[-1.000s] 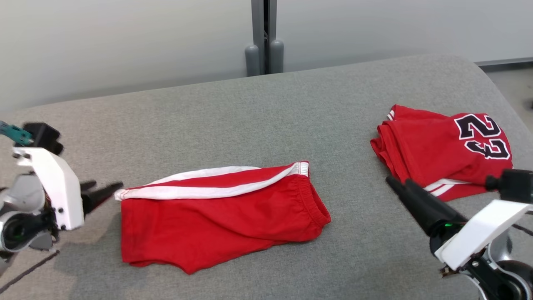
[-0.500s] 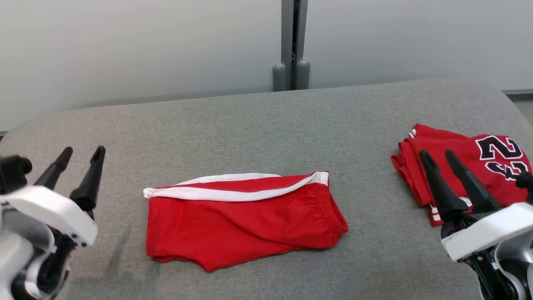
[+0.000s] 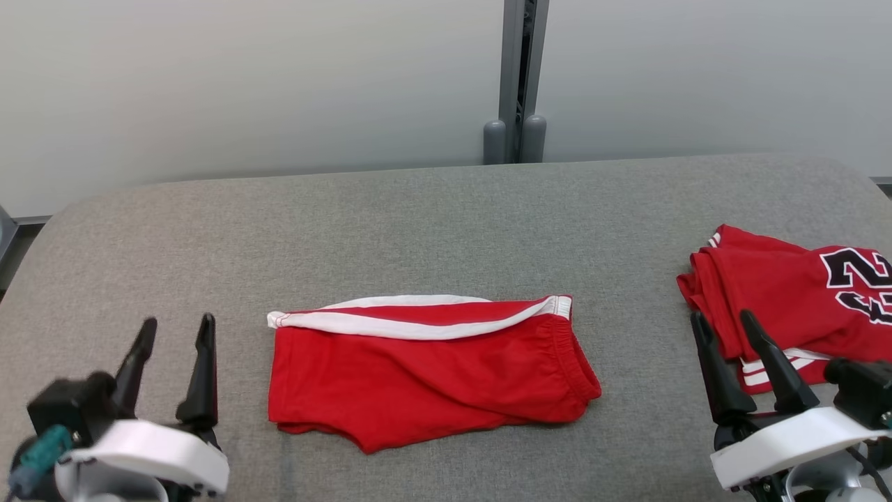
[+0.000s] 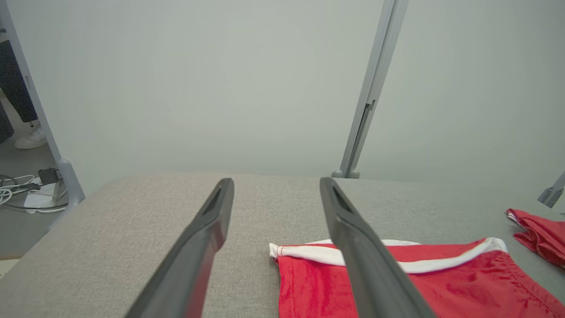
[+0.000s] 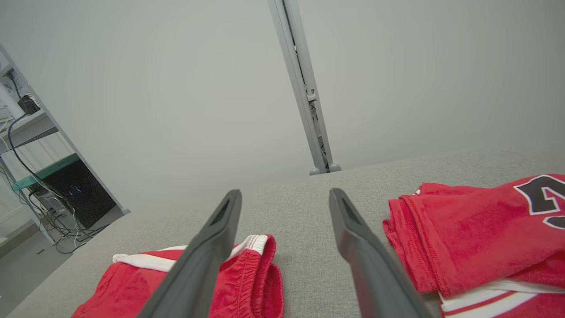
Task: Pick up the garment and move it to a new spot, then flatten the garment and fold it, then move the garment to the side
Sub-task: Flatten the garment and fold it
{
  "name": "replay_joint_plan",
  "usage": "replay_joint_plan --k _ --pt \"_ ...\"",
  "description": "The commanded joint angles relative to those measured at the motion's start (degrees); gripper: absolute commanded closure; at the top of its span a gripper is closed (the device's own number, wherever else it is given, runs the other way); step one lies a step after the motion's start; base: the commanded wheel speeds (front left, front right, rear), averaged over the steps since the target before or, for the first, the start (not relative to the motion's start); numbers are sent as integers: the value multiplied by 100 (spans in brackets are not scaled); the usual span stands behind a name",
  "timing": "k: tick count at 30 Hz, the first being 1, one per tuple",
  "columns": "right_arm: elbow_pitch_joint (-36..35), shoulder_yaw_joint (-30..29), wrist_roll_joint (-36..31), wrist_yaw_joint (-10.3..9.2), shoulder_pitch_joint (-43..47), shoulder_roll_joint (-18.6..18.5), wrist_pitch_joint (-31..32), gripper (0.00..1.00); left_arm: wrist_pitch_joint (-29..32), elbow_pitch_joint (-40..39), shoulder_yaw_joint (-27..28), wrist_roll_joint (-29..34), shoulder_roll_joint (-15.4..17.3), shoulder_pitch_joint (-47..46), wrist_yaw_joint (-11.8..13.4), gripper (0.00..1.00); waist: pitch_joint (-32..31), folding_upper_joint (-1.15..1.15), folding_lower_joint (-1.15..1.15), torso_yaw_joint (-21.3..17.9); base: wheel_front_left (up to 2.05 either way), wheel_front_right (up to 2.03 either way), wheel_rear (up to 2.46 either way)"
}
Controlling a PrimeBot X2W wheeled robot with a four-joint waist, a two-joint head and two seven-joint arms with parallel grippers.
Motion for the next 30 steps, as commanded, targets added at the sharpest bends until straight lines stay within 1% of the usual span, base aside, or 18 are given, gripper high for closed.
replay_joint_plan --k 1,5,8,10,13,18,21,24,26,30 --pt "67 -33 -1 0 78 -31 -81 0 -21 -24 172 161 -166 244 -4 0 -19 0 0 32 0 0 0" --pt "205 12 7 0 130 -10 -151 0 -22 -21 535 537 -647 645 -156 0 -38 0 0 94 0 0 0" --pt "282 17 6 0 129 -3 -158 0 -23 42 704 746 -913 770 -306 0 -65 0 0 151 0 0 0" --pt "313 25 9 0 100 -4 -141 0 -23 89 783 848 -1021 799 -409 0 -80 0 0 176 0 0 0" --pt "356 27 24 0 69 -3 -116 0 -23 173 871 959 -1133 820 -526 0 -110 0 0 213 0 0 0" --pt "467 89 -40 0 -9 -53 23 0 -23 250 987 1094 -1243 859 -636 0 -123 0 0 268 0 0 0" --pt "685 130 -229 0 -226 -72 296 0 -23 274 1017 1138 -1305 861 -677 0 -104 0 0 294 0 0 0" --pt "1087 212 -335 0 -563 -21 668 0 -23 305 973 1164 -1360 803 -737 0 -63 0 0 379 0 0 0" --pt "1397 308 -266 0 -823 38 852 0 -23 332 939 1174 -1382 729 -771 0 -6 0 0 479 0 0 0" --pt "2165 394 -293 0 -1214 76 1042 0 6 429 869 1161 -1435 624 -849 0 58 0 0 732 0 0 0"
